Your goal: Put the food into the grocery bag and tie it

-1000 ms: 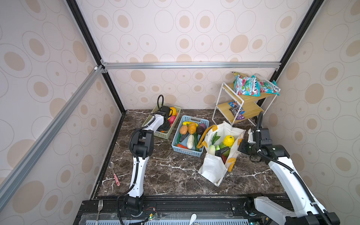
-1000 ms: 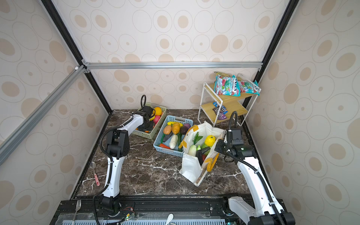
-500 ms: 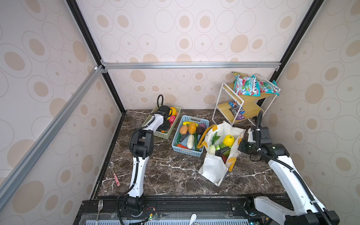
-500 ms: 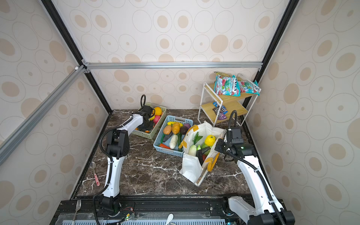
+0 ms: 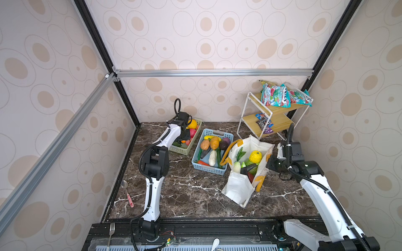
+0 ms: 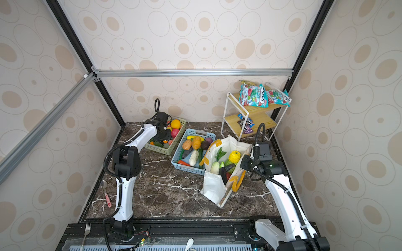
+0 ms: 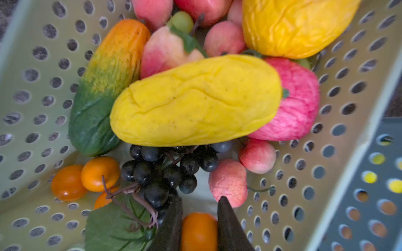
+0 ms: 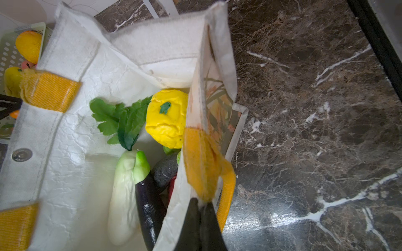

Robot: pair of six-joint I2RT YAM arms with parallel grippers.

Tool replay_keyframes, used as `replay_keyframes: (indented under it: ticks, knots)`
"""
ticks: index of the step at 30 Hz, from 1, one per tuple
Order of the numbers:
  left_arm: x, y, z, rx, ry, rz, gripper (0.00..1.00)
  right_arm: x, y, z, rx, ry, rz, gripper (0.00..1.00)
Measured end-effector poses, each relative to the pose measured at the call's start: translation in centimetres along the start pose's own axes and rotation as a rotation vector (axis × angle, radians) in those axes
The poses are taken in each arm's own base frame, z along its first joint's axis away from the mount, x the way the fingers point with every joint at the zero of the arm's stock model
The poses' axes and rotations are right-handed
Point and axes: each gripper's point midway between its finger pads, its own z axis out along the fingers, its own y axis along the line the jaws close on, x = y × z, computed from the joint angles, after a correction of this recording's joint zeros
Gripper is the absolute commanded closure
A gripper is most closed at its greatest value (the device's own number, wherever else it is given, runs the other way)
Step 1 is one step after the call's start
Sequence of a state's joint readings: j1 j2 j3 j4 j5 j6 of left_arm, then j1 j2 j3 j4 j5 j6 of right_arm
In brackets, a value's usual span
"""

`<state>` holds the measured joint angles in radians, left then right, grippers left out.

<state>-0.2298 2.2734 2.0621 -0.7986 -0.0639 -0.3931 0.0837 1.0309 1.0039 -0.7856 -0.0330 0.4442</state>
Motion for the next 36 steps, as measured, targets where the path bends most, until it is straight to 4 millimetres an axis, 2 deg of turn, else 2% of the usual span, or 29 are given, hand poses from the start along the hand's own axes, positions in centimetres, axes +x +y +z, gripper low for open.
replay_keyframes:
  ticks: [9, 13, 20, 30, 36]
  knots:
    - [-2.0, -1.7, -3.8, 0.114, -0.074, -0.015, 0.73, 0.0, 0.0, 0.0, -0.001, 0.000, -0.005, 1.00]
    - [-3.2, -3.1, -6.3, 0.190, -0.124, -0.013, 0.72, 0.0, 0.1, 0.0, -0.004, 0.001, -0.006, 1.00]
    - [-3.6, -5.4, -9.3, 0.296, -0.157, 0.002, 0.70, 0.1, 0.1, 0.1, -0.008, 0.002, -0.007, 1.00]
    - [-1.4, -9.7, -12.4, 0.494, -0.125, 0.026, 0.69, 0.4, 0.1, 0.0, -0.021, -0.006, -0.002, 1.00]
    - [1.2, -13.3, -15.0, 0.641, -0.097, 0.047, 0.68, 0.5, 0.2, 0.1, -0.030, -0.008, 0.003, 1.00]
